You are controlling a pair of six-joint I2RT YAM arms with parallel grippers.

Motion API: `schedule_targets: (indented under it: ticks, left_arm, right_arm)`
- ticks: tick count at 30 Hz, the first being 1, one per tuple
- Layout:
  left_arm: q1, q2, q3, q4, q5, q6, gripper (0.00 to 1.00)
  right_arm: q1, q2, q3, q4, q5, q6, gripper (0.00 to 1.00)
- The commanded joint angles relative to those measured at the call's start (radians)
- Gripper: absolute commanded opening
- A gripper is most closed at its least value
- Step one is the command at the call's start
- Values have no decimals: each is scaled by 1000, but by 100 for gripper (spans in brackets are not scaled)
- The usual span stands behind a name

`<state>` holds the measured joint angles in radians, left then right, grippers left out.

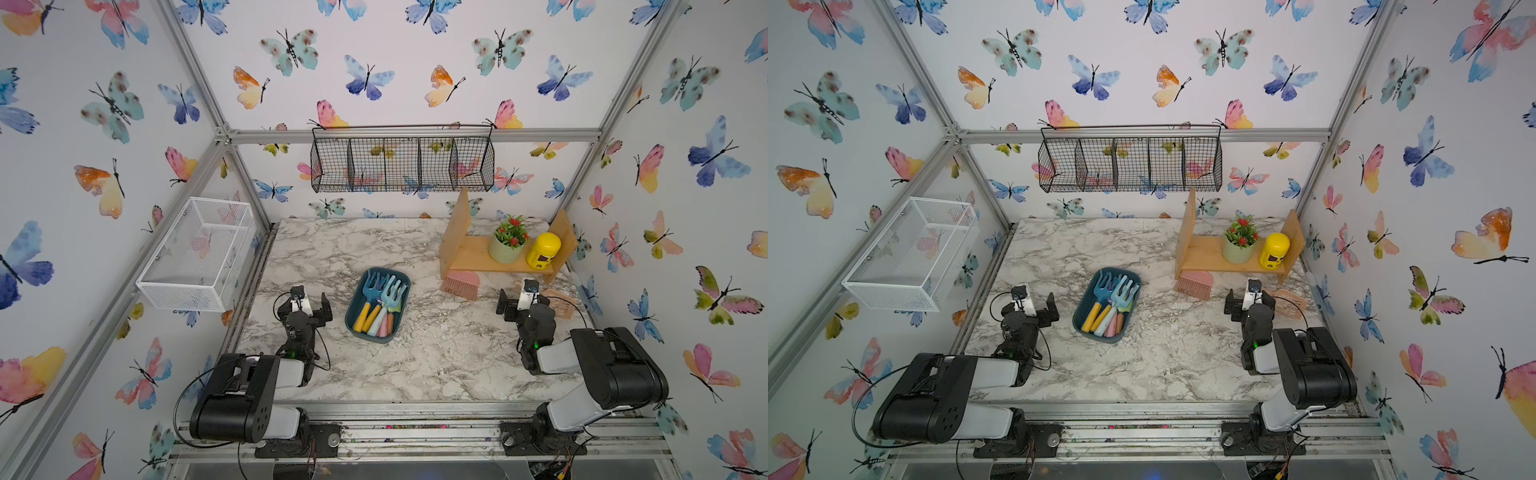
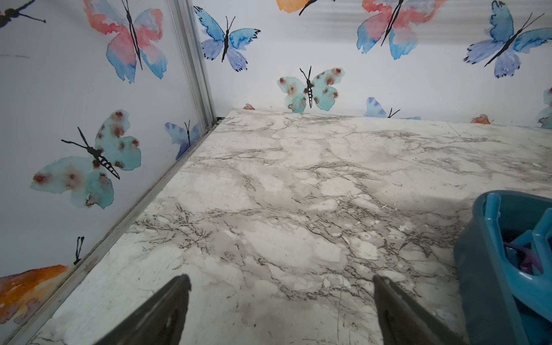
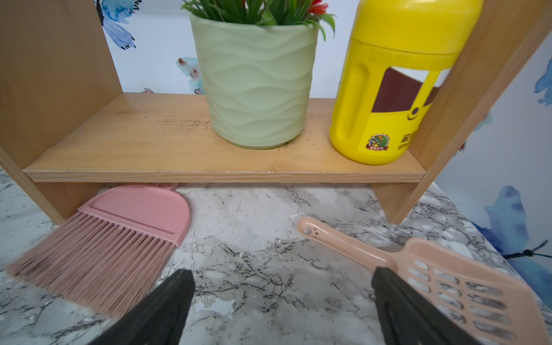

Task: Put the rake into the storage box
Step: Reset both arms

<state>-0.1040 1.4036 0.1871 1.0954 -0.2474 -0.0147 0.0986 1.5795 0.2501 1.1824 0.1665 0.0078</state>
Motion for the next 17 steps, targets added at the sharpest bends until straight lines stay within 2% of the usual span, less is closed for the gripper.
schedule_targets:
  ticks: [1, 5, 8, 17]
  left_arm:
    - [3, 2, 2, 17, 22, 10, 98]
    - [8, 4, 7, 11, 32, 7, 98]
    - [53, 5, 24, -27, 116, -11, 98]
    - [54, 5, 24, -26, 115, -11, 98]
  right_arm:
    - [-4, -3, 11, 0, -10, 9, 99]
    - [-4, -3, 11, 0, -10, 9, 99]
    - [-4, -3, 10, 0, -10, 9, 99]
    - [-4, -3, 12, -1, -10, 9, 99]
